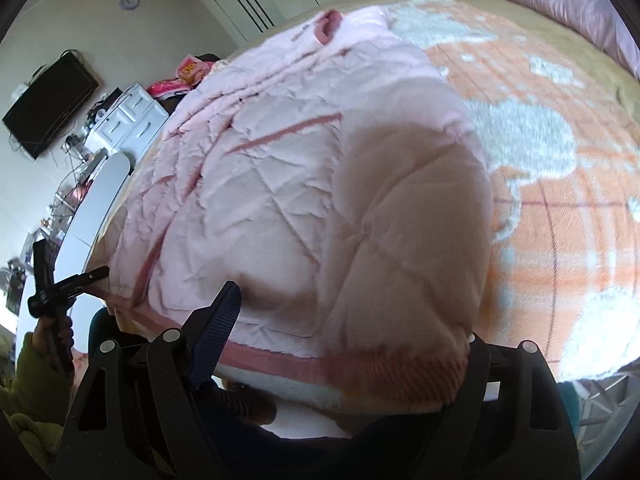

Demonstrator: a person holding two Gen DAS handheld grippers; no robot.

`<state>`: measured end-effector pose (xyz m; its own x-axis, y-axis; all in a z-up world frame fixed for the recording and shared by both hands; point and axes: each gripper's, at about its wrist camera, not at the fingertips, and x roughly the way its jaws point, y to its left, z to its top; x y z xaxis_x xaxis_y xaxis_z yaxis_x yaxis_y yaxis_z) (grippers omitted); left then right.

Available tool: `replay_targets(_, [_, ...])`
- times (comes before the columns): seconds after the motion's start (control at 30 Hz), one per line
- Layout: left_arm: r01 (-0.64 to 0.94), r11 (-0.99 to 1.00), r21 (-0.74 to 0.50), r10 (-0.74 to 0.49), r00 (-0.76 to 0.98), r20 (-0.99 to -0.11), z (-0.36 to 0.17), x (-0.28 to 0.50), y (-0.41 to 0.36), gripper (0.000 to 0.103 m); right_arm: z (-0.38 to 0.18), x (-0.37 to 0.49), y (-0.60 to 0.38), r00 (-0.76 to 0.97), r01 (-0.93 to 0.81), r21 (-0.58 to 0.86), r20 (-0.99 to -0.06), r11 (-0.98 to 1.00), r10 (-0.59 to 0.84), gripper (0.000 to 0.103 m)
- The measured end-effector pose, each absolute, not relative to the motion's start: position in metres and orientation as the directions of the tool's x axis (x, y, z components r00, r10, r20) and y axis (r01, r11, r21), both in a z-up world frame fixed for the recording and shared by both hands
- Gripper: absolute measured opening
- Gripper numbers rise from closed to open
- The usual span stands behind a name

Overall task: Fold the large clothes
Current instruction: 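Grasp the jacket hem with the left tool while the right tool grasps it too, then lift the hem with both tools and fold it toward the collar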

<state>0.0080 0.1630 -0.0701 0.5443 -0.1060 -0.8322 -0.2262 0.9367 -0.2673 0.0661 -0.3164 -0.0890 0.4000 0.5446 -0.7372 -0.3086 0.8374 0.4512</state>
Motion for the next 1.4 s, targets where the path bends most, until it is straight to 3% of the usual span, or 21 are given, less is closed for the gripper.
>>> replay_targets(0.1, [-0.204, 0.946, -0.253, -0.097, 0.566, -0.818, -0.057, 0.008, 0.157, 0.015, -0.086, 0.065, -0.324, 0.414, -0.297, 0.465, -0.724, 0.834, 0.551, 0.049])
replay_targets(0.17, [-0.192, 0.95, -0.247, -0.092, 0.584, -0.807, -0.048, 0.009, 0.153, 0.013, -0.08, 0.063, -0.33, 0.429, -0.3, 0.479, -0.705, 0.825, 0.565, 0.026])
replay_targets(0.27, [-0.172, 0.956, -0.24, -0.088, 0.61, -0.788, -0.035, 0.011, 0.149, 0.012, -0.062, 0.06, -0.336, 0.467, -0.325, 0.482, -0.666, 0.814, 0.581, 0.017])
replay_targets(0.8, [-0.118, 0.964, -0.239, -0.071, 0.75, -0.657, 0.043, 0.052, 0.152, 0.011, 0.045, 0.095, -0.322, 0.622, -0.441, 0.417, -0.497, 0.795, 0.606, 0.013])
replay_targets(1.4, [-0.111, 0.963, -0.244, -0.055, 0.808, -0.586, 0.093, 0.086, 0.159, 0.011, 0.091, 0.129, -0.322, 0.687, -0.424, 0.414, -0.433, 0.806, 0.584, 0.013])
